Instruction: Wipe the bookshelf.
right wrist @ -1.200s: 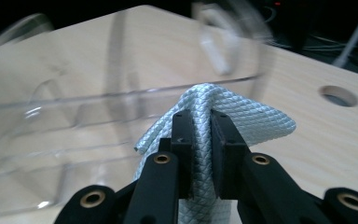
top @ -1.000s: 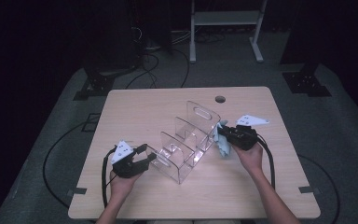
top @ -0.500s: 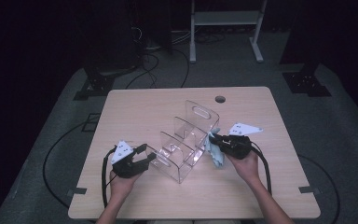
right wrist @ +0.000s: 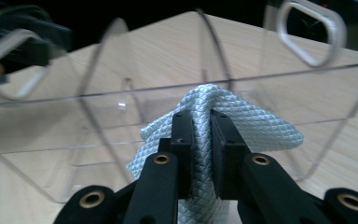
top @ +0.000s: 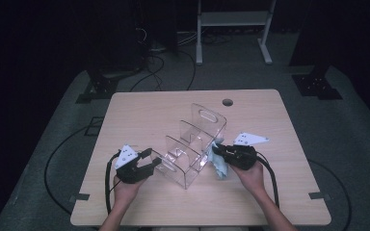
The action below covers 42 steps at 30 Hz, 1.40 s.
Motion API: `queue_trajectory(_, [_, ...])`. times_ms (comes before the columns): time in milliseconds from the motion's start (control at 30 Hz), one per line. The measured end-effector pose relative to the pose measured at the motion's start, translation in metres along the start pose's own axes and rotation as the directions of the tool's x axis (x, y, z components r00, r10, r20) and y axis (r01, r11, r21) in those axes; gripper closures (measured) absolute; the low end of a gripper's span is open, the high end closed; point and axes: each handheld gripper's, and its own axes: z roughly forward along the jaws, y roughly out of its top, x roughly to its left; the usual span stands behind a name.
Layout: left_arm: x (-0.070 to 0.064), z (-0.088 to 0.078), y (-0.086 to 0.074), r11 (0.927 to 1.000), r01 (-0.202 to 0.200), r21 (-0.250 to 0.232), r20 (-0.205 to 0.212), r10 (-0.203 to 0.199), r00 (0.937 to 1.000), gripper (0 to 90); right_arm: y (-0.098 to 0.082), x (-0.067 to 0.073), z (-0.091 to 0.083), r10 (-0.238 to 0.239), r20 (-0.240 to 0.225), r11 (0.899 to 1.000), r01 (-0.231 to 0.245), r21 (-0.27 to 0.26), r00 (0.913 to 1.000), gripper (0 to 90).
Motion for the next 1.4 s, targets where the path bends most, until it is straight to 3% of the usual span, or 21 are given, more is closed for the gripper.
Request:
queue_trajectory(267, [0.0,0.0,0.0,1.0,0.007,-0.004,-0.003,-0.007,1.0,46.2,-0.004,0.019,0.0,-0.01,-0.038,1.0,0.009,-0.029,0.9992,80.2])
queue_trajectory(367, [0.0,0.0,0.0,1.0,-0.001,-0.001,-0.001,0.001,1.0,46.2,-0.013,0.021,0.005,-0.006,-0.05,1.0,0.006,-0.003,0.9987,80.2])
queue_trajectory(567, [0.0,0.001,0.0,1.0,0.0,-0.003,-0.003,0.0,1.0,46.1,-0.008,0.036,-0.004,-0.02,-0.079,0.998,0.016,-0.059,0.9966,80.3])
queue_trajectory(667, [0.0,0.001,0.0,1.0,0.0,-0.002,-0.005,0.0,1.0,46.1,-0.01,0.045,0.0,-0.053,-0.077,0.998,0.05,-0.038,0.9957,80.4])
queue_trajectory(833, [0.0,0.001,0.0,1.0,0.003,-0.003,-0.006,-0.003,1.0,46.0,-0.025,0.048,0.011,-0.032,-0.084,0.999,0.035,0.024,0.996,80.4])
queue_trajectory(1067, [0.0,0.001,0.0,1.0,0.004,-0.002,-0.012,-0.004,0.9999,45.9,-0.023,0.05,0.01,-0.047,-0.068,0.999,0.048,0.01,0.9965,80.4])
queue_trajectory(1200, [0.0,0.001,0.0,1.0,0.007,-0.001,-0.016,-0.007,0.9998,45.8,-0.035,0.048,0.023,-0.041,-0.064,0.997,0.045,0.068,0.9971,80.4])
queue_trajectory(1300, [0.0,0.001,0.001,1.0,0.006,0.001,-0.014,-0.006,0.9999,45.7,-0.051,0.045,0.037,-0.036,-0.065,0.989,0.045,0.143,0.9972,80.3])
queue_trajectory(1400, [0.001,0.001,0.0,1.0,0.006,0.001,-0.012,-0.006,0.9999,45.7,-0.045,0.046,0.033,-0.046,-0.058,0.992,0.052,0.119,0.9973,80.3])
